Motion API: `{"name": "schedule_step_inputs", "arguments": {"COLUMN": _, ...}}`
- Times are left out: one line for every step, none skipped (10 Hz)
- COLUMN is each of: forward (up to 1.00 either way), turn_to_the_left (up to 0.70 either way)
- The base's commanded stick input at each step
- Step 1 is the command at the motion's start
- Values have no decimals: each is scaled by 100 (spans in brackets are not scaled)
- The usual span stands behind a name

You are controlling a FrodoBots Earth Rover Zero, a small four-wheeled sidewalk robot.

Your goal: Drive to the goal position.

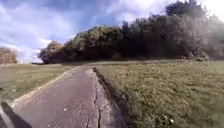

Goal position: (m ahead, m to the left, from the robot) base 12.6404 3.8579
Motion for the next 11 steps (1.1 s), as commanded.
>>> {"name": "schedule_step_inputs", "arguments": {"forward": 70, "turn_to_the_left": 0}}
{"name": "schedule_step_inputs", "arguments": {"forward": 70, "turn_to_the_left": 0}}
{"name": "schedule_step_inputs", "arguments": {"forward": 70, "turn_to_the_left": 0}}
{"name": "schedule_step_inputs", "arguments": {"forward": 70, "turn_to_the_left": 0}}
{"name": "schedule_step_inputs", "arguments": {"forward": 70, "turn_to_the_left": 0}}
{"name": "schedule_step_inputs", "arguments": {"forward": 70, "turn_to_the_left": 0}}
{"name": "schedule_step_inputs", "arguments": {"forward": 70, "turn_to_the_left": 0}}
{"name": "schedule_step_inputs", "arguments": {"forward": 70, "turn_to_the_left": 0}}
{"name": "schedule_step_inputs", "arguments": {"forward": 70, "turn_to_the_left": 0}}
{"name": "schedule_step_inputs", "arguments": {"forward": 70, "turn_to_the_left": 0}}
{"name": "schedule_step_inputs", "arguments": {"forward": 70, "turn_to_the_left": 0}}
